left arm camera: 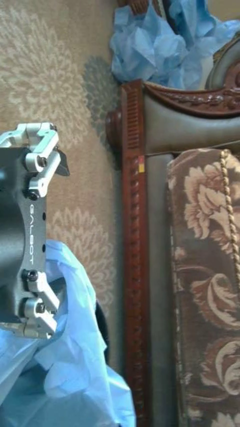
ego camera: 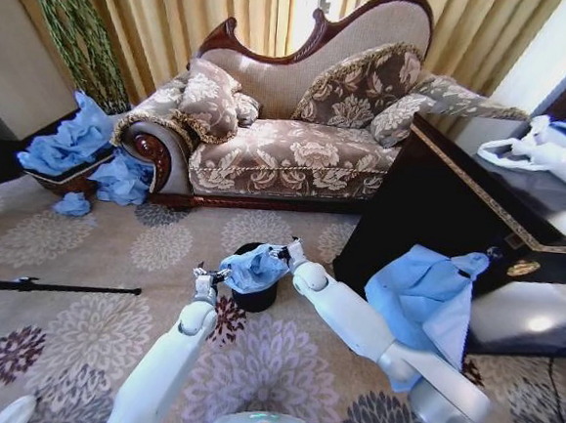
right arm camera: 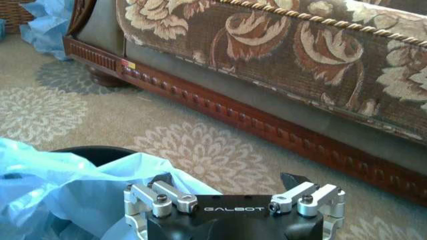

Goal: Place a garbage bag over the trash bin.

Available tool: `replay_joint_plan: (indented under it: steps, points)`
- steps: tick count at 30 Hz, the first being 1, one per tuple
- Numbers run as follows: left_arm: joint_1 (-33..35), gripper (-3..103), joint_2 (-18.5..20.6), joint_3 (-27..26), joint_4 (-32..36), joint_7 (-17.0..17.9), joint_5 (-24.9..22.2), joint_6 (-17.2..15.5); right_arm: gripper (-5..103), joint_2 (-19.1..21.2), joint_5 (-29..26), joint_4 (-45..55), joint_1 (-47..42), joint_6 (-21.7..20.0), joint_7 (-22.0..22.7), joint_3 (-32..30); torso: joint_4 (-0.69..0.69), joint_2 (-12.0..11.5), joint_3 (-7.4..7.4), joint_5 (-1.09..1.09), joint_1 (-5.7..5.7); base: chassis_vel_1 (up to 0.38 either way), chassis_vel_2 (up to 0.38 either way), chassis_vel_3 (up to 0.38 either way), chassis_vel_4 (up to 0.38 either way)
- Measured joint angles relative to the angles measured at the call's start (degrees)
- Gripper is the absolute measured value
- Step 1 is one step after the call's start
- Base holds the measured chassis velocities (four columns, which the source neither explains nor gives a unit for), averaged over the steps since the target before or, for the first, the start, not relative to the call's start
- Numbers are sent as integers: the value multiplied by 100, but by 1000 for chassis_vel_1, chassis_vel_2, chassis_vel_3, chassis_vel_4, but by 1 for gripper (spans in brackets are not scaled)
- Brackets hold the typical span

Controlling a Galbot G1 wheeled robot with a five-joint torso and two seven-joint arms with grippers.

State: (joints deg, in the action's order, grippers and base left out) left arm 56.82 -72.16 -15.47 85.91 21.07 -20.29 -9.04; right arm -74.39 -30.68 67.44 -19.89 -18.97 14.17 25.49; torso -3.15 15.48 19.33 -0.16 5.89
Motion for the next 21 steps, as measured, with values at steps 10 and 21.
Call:
replay_joint_plan:
  steps: [10,21]
  points:
    - [-32,85,-38,-26,-12,1,-34,0,90,1,-250,-63,-73,32,-211,42,0,0,0,0,-1,0,0,0,0]
    - [-84,41,-70,7,-64,2,-27,19,57,-157,-172,-472,-5,197,-271,-98,1,0,-1,0,-1,0,0,0,0]
